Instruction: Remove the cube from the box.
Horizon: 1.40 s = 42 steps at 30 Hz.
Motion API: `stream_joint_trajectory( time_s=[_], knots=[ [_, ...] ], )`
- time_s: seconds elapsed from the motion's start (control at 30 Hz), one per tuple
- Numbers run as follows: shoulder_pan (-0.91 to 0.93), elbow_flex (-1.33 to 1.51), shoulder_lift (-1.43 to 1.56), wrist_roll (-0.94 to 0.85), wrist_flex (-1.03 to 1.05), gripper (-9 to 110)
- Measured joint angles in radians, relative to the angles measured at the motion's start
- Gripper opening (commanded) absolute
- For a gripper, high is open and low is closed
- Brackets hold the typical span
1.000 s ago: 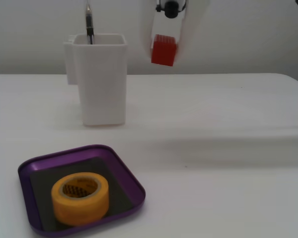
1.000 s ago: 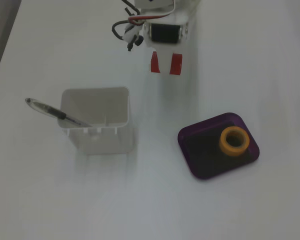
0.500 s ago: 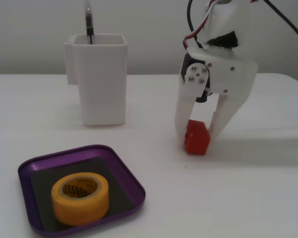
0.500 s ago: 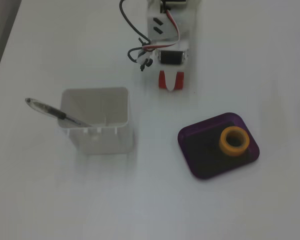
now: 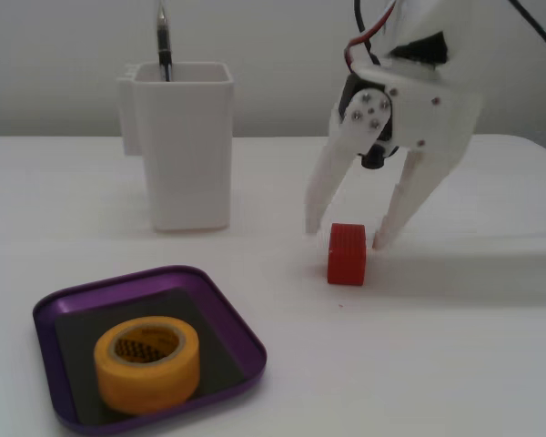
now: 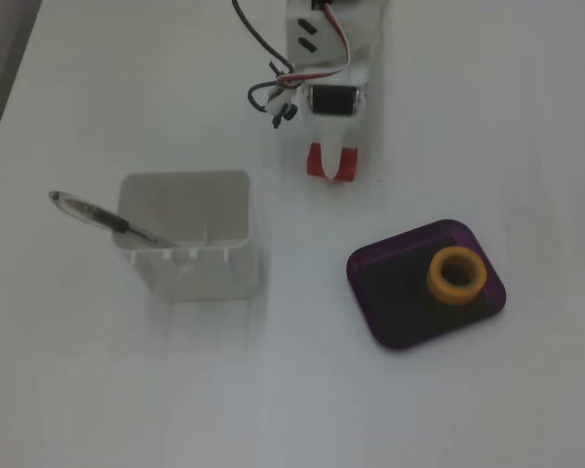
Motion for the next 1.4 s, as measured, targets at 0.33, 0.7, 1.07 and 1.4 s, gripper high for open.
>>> stream_joint_trajectory(
  time_s=[0.33,0.7,1.07,1.4],
  knots=[
    [0.0,-0.018,0.36,-0.046,0.198,21],
    [0.0,0.43,0.96,-0.077,0.238,21],
    [0.002,0.942,1.505,-0.077,0.184,21],
    [0.002,0.983,1.503,-0.077,0.198,1]
  ],
)
